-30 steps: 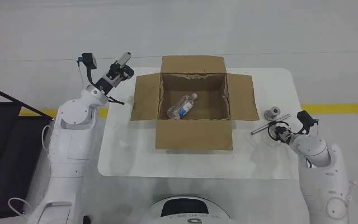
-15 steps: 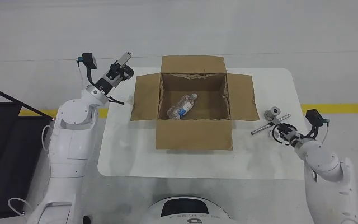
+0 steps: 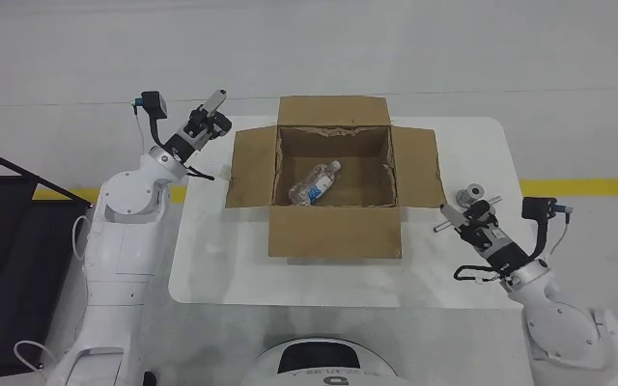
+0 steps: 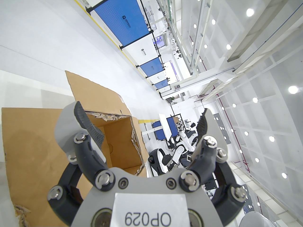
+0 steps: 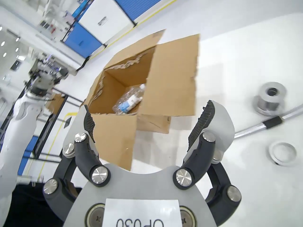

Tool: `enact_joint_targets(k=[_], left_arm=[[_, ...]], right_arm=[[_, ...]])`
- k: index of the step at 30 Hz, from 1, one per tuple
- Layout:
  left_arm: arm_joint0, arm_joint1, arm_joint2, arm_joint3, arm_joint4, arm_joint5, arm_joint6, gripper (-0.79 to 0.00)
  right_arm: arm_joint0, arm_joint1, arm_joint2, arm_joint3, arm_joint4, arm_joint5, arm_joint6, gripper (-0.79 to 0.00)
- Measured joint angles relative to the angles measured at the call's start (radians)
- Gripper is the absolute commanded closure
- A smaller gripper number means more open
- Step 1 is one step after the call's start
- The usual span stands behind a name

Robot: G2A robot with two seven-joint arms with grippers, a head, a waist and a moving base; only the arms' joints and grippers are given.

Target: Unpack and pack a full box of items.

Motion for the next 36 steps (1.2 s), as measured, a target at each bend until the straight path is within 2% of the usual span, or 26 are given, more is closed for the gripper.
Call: enact_joint_targets(k=[12,15,17,20,27,31,36], left_arm=[[0.0,0.0,0.0,0.0,0.0,0.0,0.0,-0.785],[0.0,0.0,0.0,0.0,0.0,0.0,0.0,-0.785],[0.0,0.0,0.0,0.0,0.0,0.0,0.0,-0.785],[0.0,0.0,0.0,0.0,0.0,0.0,0.0,-0.785],[0.0,0.0,0.0,0.0,0.0,0.0,0.0,-0.785],[0.0,0.0,0.0,0.0,0.0,0.0,0.0,-0.785],[0.0,0.0,0.0,0.0,0.0,0.0,0.0,-0.785]], right_arm=[[0.009,-0.003,-0.01,0.003,0.013,0.009,-0.016,-0.785],[0.066,0.001,-0.061,-0.012,0.122,-0.023,-0.03,-0.785],[0.131,0.006,-0.111,-0.055,0.135,-0.011,0.046,-0.785],[0.278,0.004,-0.304,-0.069,-0.013,0.133,0.168,-0.785],[0.636,-0.027,-0.707,0.111,-0.368,0.447,0.293,-0.785],[0.781,-0.055,-0.871,0.218,-0.422,0.578,0.342,-0.785],[0.909,-0.084,-0.973,0.292,-0.444,0.725,0.424,-0.785]])
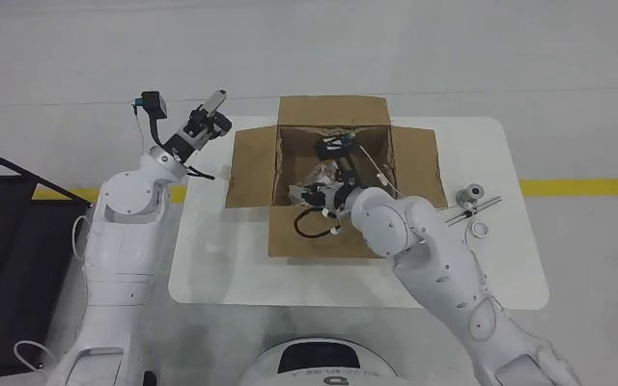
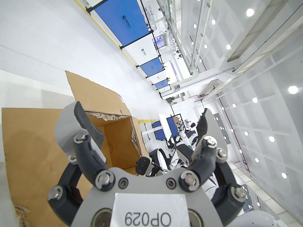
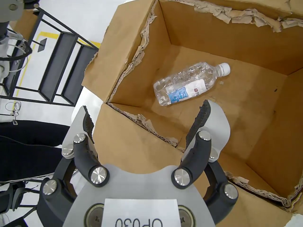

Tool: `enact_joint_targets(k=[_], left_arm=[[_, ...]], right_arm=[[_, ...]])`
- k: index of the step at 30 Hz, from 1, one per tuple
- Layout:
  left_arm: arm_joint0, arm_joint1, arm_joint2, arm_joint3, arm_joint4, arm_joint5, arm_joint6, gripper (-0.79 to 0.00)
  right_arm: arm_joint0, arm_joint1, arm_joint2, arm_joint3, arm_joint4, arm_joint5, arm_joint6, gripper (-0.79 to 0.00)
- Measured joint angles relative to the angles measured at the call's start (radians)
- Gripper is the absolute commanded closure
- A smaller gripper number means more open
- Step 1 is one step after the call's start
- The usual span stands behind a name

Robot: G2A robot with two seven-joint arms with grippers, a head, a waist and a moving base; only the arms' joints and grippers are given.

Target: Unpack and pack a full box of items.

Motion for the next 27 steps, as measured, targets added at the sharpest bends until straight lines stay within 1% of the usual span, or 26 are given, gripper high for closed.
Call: enact_joint_targets(k=[4,6,10,13,16,20,24,27], left_arm=[[0.0,0.0,0.0,0.0,0.0,0.0,0.0,-0.785],[0.0,0.0,0.0,0.0,0.0,0.0,0.0,-0.785],[0.0,0.0,0.0,0.0,0.0,0.0,0.0,-0.785],[0.0,0.0,0.0,0.0,0.0,0.0,0.0,-0.785],[0.0,0.0,0.0,0.0,0.0,0.0,0.0,-0.785],[0.0,0.0,0.0,0.0,0.0,0.0,0.0,-0.785],[0.0,0.0,0.0,0.0,0.0,0.0,0.0,-0.785],[0.0,0.0,0.0,0.0,0.0,0.0,0.0,-0.785]], right_arm=[[0.105,-0.028,-0.067,0.075,-0.033,0.147,0.067,-0.785],[0.163,-0.044,-0.099,0.128,-0.019,0.189,0.103,-0.785],[0.262,-0.072,-0.151,0.249,0.003,0.251,0.181,-0.785],[0.305,-0.088,-0.189,0.325,0.01,0.251,0.223,-0.739],[0.32,-0.096,-0.206,0.383,0.017,0.232,0.239,-0.73],[0.308,-0.096,-0.205,0.414,0.027,0.214,0.256,-0.727],[0.268,-0.085,-0.189,0.375,0.027,0.185,0.285,-0.785],[0.22,-0.068,-0.152,0.315,0.019,0.167,0.303,-0.785]])
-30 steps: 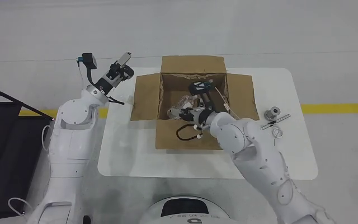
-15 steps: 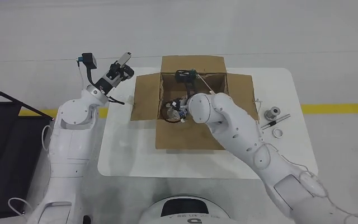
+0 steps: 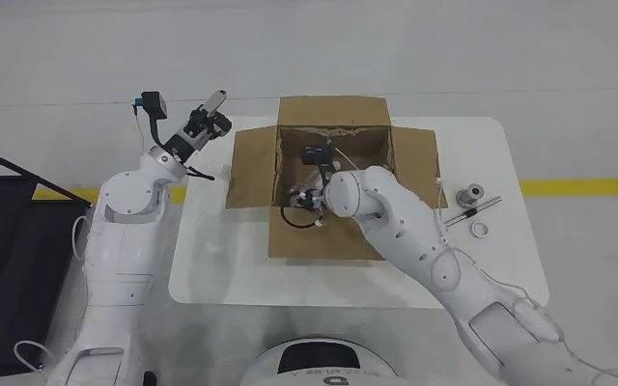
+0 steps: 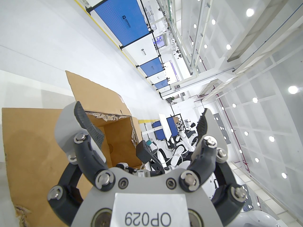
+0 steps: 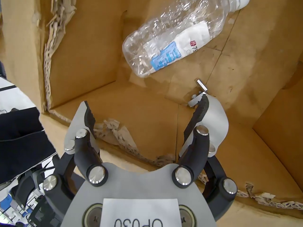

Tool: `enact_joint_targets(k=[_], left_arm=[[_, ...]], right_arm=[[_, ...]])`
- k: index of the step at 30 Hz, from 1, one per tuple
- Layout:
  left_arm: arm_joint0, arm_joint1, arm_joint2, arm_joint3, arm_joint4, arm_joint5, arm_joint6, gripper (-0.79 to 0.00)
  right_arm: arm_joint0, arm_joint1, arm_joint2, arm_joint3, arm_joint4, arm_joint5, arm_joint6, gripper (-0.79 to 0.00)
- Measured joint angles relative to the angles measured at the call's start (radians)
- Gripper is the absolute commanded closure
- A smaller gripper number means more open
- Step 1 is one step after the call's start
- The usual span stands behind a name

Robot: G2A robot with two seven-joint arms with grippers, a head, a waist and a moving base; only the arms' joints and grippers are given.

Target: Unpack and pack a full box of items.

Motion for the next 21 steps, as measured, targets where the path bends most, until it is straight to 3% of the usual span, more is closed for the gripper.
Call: enact_joint_targets(k=[13,18,21], left_arm=[[0.0,0.0,0.0,0.0,0.0,0.0,0.0,-0.785],[0.0,0.0,0.0,0.0,0.0,0.0,0.0,-0.785],[0.0,0.0,0.0,0.0,0.0,0.0,0.0,-0.785]], right_arm=[[-0.203,0.059,0.122,-0.244,-0.082,-0.086,0.087,-0.785],[-0.253,0.067,0.192,-0.356,-0.067,-0.043,0.043,-0.785],[-0.237,0.065,0.205,-0.342,-0.069,-0.025,0.024,-0.785]])
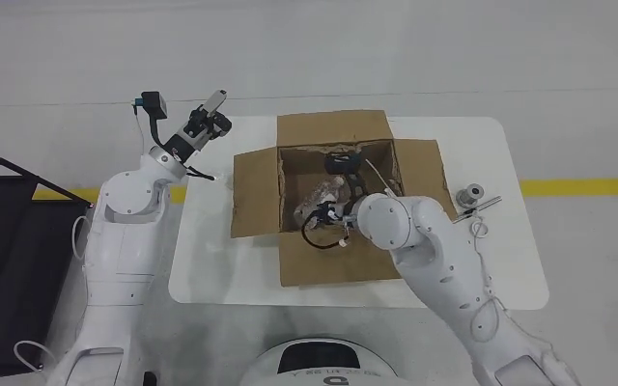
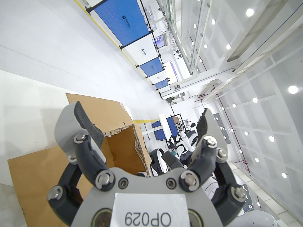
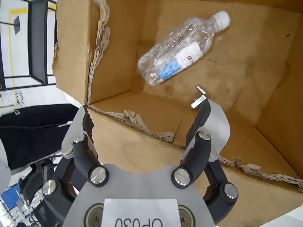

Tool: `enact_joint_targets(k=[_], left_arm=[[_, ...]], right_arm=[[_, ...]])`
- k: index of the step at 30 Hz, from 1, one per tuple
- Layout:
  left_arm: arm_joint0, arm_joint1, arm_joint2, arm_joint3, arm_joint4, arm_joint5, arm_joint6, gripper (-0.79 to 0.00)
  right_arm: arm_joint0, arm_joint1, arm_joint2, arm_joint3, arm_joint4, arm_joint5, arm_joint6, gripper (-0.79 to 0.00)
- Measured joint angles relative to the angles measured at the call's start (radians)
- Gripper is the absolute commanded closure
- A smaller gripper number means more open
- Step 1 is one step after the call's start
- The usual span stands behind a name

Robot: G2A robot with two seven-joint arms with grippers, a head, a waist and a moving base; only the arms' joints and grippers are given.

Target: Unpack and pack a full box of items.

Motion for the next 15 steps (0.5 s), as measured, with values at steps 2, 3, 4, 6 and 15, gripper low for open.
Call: enact_joint_targets(k=[2,3,4,6,15], left_arm=[[0.0,0.0,0.0,0.0,0.0,0.0,0.0,-0.785],[0.0,0.0,0.0,0.0,0.0,0.0,0.0,-0.785],[0.0,0.0,0.0,0.0,0.0,0.0,0.0,-0.785],[0.0,0.0,0.0,0.0,0.0,0.0,0.0,-0.785],[0.0,0.0,0.0,0.0,0.0,0.0,0.0,-0.785]], right_arm=[[0.026,-0.006,-0.011,0.03,0.009,0.006,-0.015,-0.785],[0.046,-0.013,-0.021,0.05,0.029,0.001,-0.032,-0.785],[0.059,-0.019,-0.022,0.064,0.061,-0.009,-0.051,-0.785],[0.073,-0.026,-0.017,0.085,0.148,-0.023,-0.097,-0.785],[0.072,-0.026,-0.016,0.084,0.146,-0.023,-0.089,-0.785]])
